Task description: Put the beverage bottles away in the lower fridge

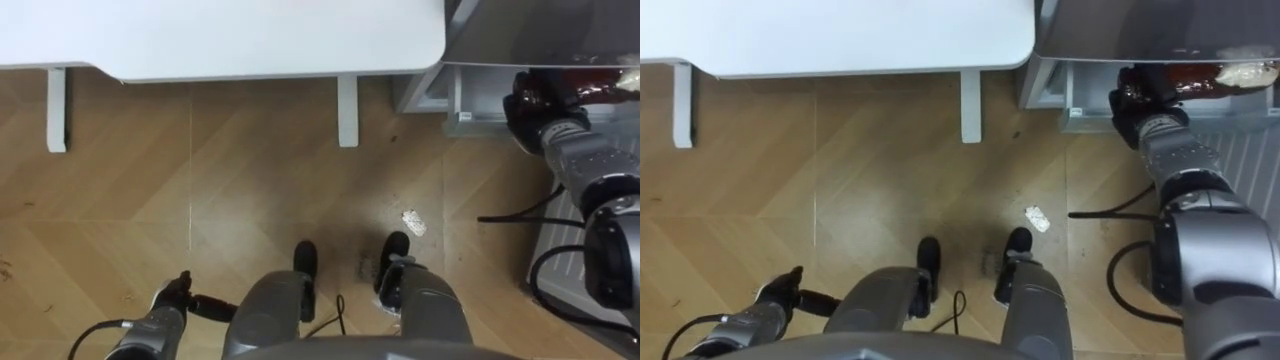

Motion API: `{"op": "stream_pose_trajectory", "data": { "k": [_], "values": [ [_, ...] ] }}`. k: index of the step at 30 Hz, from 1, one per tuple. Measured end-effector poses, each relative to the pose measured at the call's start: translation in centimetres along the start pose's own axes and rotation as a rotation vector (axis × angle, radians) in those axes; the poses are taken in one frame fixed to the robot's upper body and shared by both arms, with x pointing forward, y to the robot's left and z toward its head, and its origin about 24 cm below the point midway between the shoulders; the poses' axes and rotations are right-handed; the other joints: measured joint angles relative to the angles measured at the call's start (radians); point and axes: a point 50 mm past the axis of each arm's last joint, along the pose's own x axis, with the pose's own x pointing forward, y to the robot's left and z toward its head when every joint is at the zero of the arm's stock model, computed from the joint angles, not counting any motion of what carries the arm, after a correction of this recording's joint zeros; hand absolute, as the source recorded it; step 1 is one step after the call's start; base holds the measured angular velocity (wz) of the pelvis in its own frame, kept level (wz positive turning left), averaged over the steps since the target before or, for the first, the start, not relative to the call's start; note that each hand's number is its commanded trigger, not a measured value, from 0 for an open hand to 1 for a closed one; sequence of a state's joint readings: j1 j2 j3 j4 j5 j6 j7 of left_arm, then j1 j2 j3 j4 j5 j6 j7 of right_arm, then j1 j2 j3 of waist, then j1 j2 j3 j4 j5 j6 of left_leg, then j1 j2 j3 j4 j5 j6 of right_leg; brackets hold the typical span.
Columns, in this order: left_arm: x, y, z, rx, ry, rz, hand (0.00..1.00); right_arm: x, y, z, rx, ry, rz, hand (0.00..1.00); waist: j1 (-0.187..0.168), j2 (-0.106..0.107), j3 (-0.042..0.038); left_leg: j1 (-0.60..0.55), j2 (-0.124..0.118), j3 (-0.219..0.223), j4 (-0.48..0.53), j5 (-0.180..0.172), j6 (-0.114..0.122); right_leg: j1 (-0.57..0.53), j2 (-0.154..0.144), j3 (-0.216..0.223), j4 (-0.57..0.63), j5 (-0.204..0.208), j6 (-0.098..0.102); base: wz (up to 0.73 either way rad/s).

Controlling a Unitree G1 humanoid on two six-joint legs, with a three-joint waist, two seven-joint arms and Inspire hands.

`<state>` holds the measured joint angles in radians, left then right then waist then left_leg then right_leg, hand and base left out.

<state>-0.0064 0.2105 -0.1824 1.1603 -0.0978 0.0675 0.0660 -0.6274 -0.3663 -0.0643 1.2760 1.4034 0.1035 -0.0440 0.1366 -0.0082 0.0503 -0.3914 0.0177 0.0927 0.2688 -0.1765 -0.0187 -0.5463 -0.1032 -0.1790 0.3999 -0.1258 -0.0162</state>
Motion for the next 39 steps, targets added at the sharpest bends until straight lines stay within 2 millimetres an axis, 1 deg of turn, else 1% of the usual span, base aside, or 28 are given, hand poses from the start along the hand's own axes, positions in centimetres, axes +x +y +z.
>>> {"op": "stream_pose_trajectory", "data": {
  "k": [2,5,9,22,26,34,39],
  "values": [
    [0.00,0.01,-0.02,0.000,0.001,-0.002,0.00,0.00,-0.03,-0.01,0.001,0.001,-0.006,0.00,0.000,-0.001,0.0005,0.000,0.000,0.001,0.000,0.000,0.000,0.000,0.000,0.000,0.000,0.000,0.000,0.00],
    [0.00,0.14,-0.01,0.004,0.000,-0.001,0.00,0.00,-0.04,-0.05,0.000,0.005,-0.007,0.00,0.000,-0.007,0.0040,0.001,0.000,0.001,0.000,0.000,0.000,0.000,0.000,0.000,0.001,0.000,0.000,0.00],
    [-0.01,0.32,-0.11,0.023,0.004,0.001,0.00,0.00,-0.15,-0.17,-0.006,0.015,-0.016,0.00,0.000,-0.015,0.0045,0.001,0.000,0.001,0.000,0.000,0.000,0.002,-0.001,0.000,0.001,0.001,0.001,0.00],
    [-0.01,0.39,-0.17,0.025,0.009,0.003,0.00,0.00,-0.14,-0.21,-0.006,0.022,-0.015,0.00,0.004,-0.015,0.0041,0.004,0.000,0.001,0.008,0.000,0.000,0.002,-0.002,0.000,0.014,0.001,0.000,0.00],
    [-0.02,0.39,-0.26,0.031,0.014,0.002,0.00,-0.02,-0.05,0.06,-0.014,0.014,-0.010,0.00,0.004,-0.015,0.0038,0.004,0.000,0.001,0.018,0.000,0.000,0.006,-0.002,0.000,0.015,0.003,-0.002,0.00],
    [-0.02,0.56,-0.28,0.034,0.016,0.002,0.00,0.01,0.60,0.24,-0.062,0.013,0.002,0.00,0.006,-0.020,0.0029,0.000,0.000,0.002,0.036,0.001,0.001,0.009,-0.003,0.002,0.014,0.009,-0.005,0.00],
    [-0.04,0.88,-0.09,0.066,0.006,0.006,0.00,0.02,0.63,0.22,-0.073,0.015,0.002,0.00,0.005,-0.023,0.0018,-0.002,0.000,0.002,0.040,0.003,0.003,0.010,-0.003,0.003,0.012,0.015,-0.005,0.00]
  ]
}}
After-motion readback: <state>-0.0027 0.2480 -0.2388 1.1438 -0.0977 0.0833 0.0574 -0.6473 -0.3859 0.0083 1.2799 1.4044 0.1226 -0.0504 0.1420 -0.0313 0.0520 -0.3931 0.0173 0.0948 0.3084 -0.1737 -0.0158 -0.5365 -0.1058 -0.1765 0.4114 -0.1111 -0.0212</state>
